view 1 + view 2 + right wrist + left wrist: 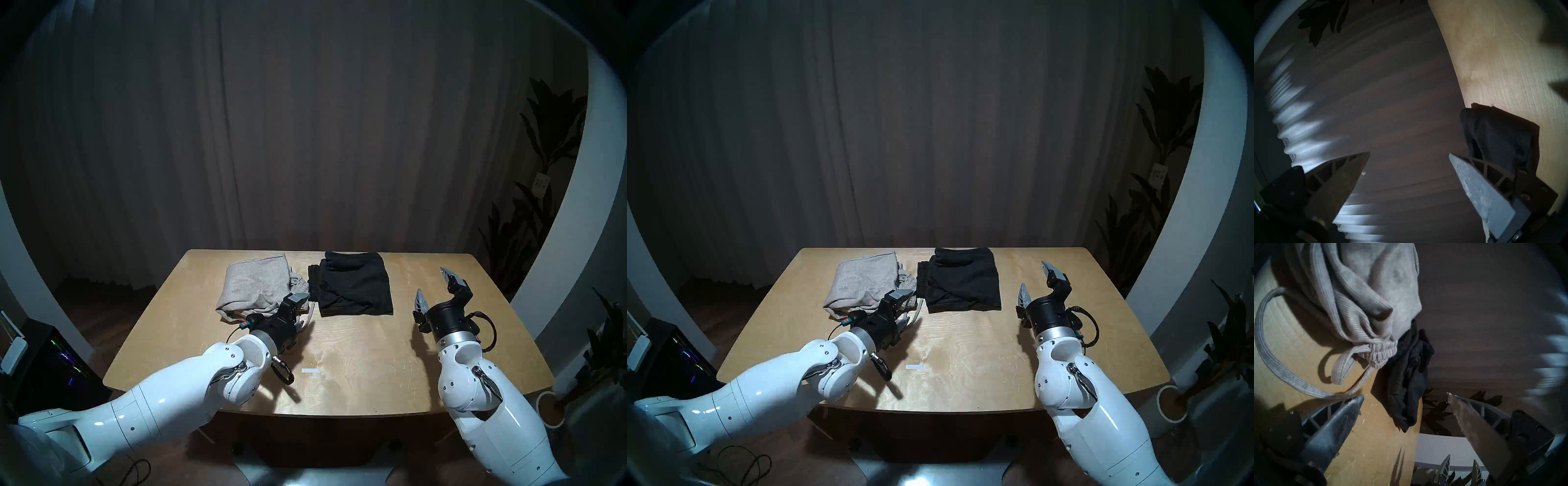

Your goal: Fold pants twice and stack them

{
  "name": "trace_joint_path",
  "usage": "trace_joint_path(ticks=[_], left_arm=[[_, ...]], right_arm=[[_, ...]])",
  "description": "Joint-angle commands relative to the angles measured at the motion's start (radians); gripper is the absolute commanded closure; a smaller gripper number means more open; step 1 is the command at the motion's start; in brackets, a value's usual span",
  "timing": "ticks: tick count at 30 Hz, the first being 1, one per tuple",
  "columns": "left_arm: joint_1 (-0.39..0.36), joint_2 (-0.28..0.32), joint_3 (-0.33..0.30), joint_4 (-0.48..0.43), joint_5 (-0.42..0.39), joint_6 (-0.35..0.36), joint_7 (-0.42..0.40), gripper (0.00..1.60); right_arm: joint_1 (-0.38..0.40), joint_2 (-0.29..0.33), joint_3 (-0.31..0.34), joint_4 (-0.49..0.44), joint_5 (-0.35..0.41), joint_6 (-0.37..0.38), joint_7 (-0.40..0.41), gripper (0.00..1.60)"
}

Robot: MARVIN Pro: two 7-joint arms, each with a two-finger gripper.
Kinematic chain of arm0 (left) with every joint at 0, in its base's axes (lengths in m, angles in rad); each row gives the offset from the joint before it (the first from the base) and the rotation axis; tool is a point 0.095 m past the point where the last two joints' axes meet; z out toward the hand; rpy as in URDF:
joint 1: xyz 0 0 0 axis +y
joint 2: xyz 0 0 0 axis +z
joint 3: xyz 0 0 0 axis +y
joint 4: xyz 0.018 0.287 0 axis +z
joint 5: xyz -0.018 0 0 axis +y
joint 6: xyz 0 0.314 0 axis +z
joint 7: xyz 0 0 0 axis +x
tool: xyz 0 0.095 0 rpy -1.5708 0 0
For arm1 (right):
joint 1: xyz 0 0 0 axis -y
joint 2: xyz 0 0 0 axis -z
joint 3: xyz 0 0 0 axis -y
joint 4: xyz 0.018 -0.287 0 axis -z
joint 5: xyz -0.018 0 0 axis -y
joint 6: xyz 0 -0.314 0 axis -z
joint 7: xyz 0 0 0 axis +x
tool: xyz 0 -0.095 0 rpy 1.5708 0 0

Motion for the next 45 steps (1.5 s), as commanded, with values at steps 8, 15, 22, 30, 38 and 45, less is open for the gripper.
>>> trace_joint_path(ticks=[8, 15, 22, 30, 38, 45], left_arm=[[-0.106, -0.181, 0.001, 0.069, -0.056, -0.019, 0.106, 0.00], [-0.150, -0.254, 0.008, 0.139, -0.082, -0.034, 0.178, 0.00], [-0.197, -0.322, 0.005, 0.226, -0.105, -0.053, 0.249, 0.00], [-0.218, -0.325, 0.021, 0.220, -0.103, -0.090, 0.340, 0.00], [-0.240, -0.325, 0.052, 0.198, -0.073, -0.147, 0.427, 0.00], [-0.231, -0.336, 0.043, 0.198, -0.055, -0.183, 0.391, 0.00]], right_arm=[[-0.104, -0.002, 0.055, -0.177, 0.014, -0.179, -0.070, 0.00], [-0.113, 0.103, 0.043, -0.223, -0.082, -0.219, -0.137, 0.00], [-0.106, 0.187, -0.003, -0.245, -0.252, -0.188, -0.283, 0.00], [-0.060, 0.235, -0.067, -0.281, -0.229, -0.261, -0.456, 0.00], [0.002, 0.262, -0.104, -0.278, -0.179, -0.374, -0.631, 0.00], [0.089, 0.292, -0.145, -0.277, -0.174, -0.433, -0.773, 0.00]])
